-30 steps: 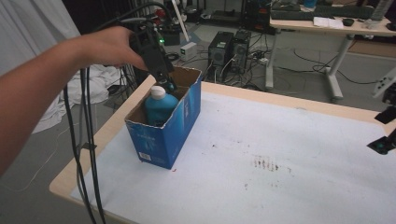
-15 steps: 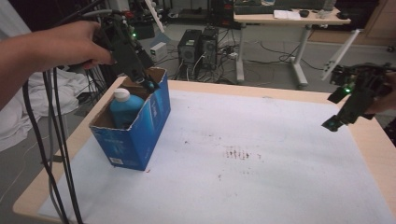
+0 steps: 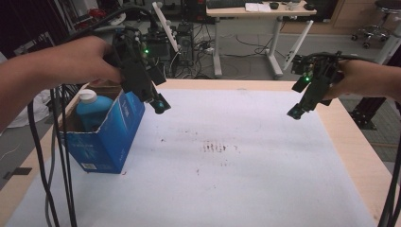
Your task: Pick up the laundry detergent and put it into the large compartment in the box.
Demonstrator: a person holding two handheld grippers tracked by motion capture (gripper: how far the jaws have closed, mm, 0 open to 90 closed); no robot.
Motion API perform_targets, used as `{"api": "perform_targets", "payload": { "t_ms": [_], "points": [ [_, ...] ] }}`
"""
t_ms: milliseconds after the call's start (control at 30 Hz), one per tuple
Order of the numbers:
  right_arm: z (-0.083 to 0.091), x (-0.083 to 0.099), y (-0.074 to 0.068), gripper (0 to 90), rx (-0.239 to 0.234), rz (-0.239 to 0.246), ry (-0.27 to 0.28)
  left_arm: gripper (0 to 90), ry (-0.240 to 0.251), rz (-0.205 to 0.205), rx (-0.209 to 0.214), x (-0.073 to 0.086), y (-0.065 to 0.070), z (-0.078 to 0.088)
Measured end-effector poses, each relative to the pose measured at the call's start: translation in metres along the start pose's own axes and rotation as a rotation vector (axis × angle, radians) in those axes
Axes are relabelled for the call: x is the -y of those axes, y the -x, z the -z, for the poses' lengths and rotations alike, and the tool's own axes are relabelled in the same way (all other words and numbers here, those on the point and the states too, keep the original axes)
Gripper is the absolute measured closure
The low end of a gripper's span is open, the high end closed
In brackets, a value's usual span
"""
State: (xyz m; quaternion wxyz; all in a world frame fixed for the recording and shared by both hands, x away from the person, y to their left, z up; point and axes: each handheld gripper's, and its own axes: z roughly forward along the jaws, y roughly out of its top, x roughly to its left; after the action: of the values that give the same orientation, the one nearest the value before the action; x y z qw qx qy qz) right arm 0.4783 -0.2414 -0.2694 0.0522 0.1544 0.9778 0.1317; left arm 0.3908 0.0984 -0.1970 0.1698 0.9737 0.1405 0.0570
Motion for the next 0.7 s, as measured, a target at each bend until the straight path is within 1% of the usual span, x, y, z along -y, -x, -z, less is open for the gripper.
{"api": "perform_targets", "payload": {
  "t_ms": [67, 167, 200, 233, 267, 333, 400, 467, 500, 600, 700],
  "points": [
    [0.0, 0.001, 0.0, 2.4, 0.0, -0.001, 0.0, 13.0, 0.003, -0.012, 0.013, -0.005, 0.002, -0.006],
    [-0.001, 0.002, -0.001, 2.4, 0.0, -0.005, -0.001, 11.6, 0.004, -0.032, 0.028, -0.01, 0.004, -0.012],
    [-0.001, 0.003, -0.001, 2.4, -0.001, -0.006, 0.004, 6.6, 0.0, -0.036, 0.036, -0.011, 0.004, -0.014],
    [-0.002, 0.004, -0.001, 2.4, -0.001, -0.01, 0.004, 3.5, -0.007, -0.036, 0.033, -0.013, 0.005, -0.015],
    [-0.002, 0.004, 0.0, 2.4, 0.001, -0.004, 0.005, 3.5, -0.011, -0.036, 0.031, -0.014, 0.005, -0.017],
    [-0.002, 0.005, -0.001, 2.4, -0.001, -0.014, 0.004, 3.4, -0.015, -0.037, 0.03, -0.015, 0.005, -0.02],
    [-0.002, 0.005, -0.001, 2.4, 0.0, -0.007, 0.009, 1.5, -0.019, -0.027, 0.024, -0.016, 0.004, -0.022],
    [-0.003, 0.005, -0.003, 2.4, -0.003, -0.012, 0.008, 1.5, -0.014, -0.02, 0.012, -0.017, 0.002, -0.023],
    [-0.003, 0.005, -0.002, 2.4, -0.004, 0.001, 0.008, 1.5, -0.011, -0.019, 0.012, -0.018, 0.002, -0.023],
    [-0.004, 0.005, -0.004, 2.4, -0.005, -0.005, 0.007, 1.6, -0.009, -0.038, 0.014, -0.021, 0.003, -0.026],
    [-0.005, 0.004, -0.004, 2.4, -0.007, -0.003, 0.011, 1.6, 0.001, -0.051, 0.0, -0.026, 0.003, -0.028]
  ]
}}
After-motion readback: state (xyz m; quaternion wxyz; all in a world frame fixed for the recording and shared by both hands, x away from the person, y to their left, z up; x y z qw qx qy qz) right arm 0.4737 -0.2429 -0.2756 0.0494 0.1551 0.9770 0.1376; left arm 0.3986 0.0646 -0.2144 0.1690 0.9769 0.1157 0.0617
